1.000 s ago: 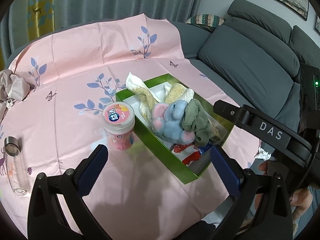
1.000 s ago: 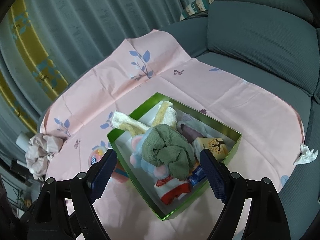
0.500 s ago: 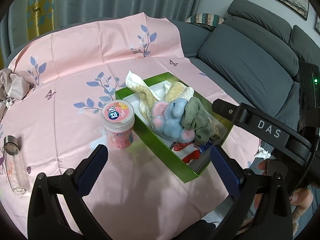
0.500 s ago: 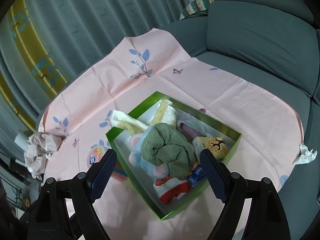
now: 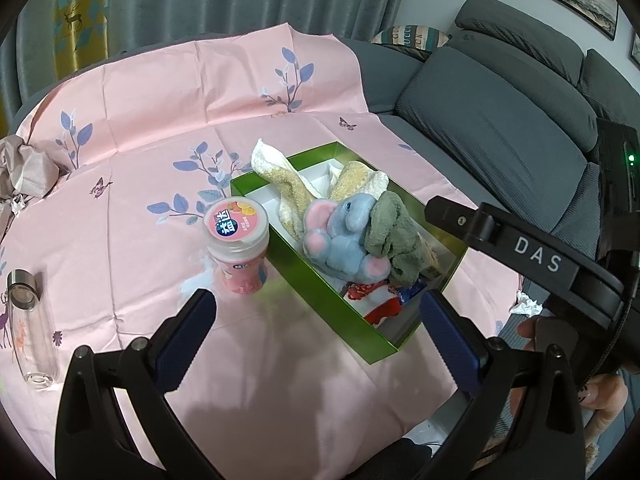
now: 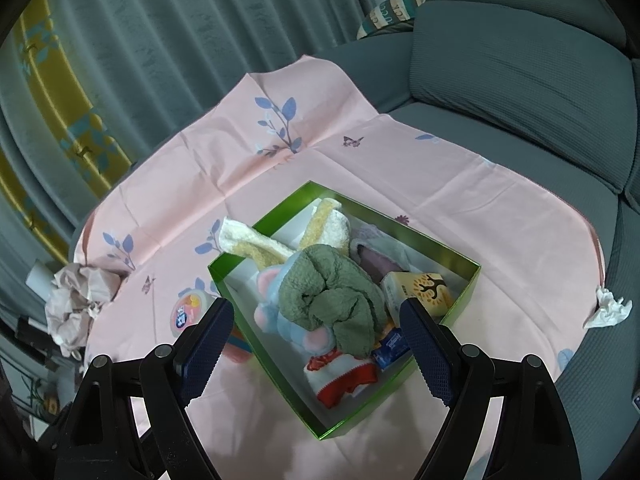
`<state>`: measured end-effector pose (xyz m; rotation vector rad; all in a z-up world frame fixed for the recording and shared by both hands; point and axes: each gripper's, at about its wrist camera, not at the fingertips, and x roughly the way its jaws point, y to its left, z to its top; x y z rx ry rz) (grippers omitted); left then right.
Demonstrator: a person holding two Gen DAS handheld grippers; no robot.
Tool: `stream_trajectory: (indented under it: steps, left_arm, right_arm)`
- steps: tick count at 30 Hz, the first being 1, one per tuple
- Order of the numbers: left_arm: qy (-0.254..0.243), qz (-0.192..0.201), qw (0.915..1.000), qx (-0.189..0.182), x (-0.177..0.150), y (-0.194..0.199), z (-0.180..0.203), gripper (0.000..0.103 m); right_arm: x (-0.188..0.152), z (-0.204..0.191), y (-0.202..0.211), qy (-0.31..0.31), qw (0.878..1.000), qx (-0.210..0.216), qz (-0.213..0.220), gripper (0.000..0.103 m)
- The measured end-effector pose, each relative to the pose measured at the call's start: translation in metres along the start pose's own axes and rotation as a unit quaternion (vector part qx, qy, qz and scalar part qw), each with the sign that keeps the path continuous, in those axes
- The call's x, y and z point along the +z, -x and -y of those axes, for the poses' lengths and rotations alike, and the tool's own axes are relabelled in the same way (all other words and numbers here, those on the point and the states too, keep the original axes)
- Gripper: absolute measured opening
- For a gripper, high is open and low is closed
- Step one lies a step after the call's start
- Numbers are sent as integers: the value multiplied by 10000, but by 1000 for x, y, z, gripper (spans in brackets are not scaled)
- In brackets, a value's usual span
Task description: Organize soft objects
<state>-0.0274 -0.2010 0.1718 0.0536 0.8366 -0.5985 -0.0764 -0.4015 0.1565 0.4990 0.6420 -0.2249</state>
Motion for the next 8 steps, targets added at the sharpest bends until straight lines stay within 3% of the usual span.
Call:
stream_trajectory:
  steps: [8]
  left_arm:
    - [-37, -17, 10000, 9, -1, 0, 2, 102]
  right_arm:
    - [0, 4, -2, 1, 10000, -59, -29, 85]
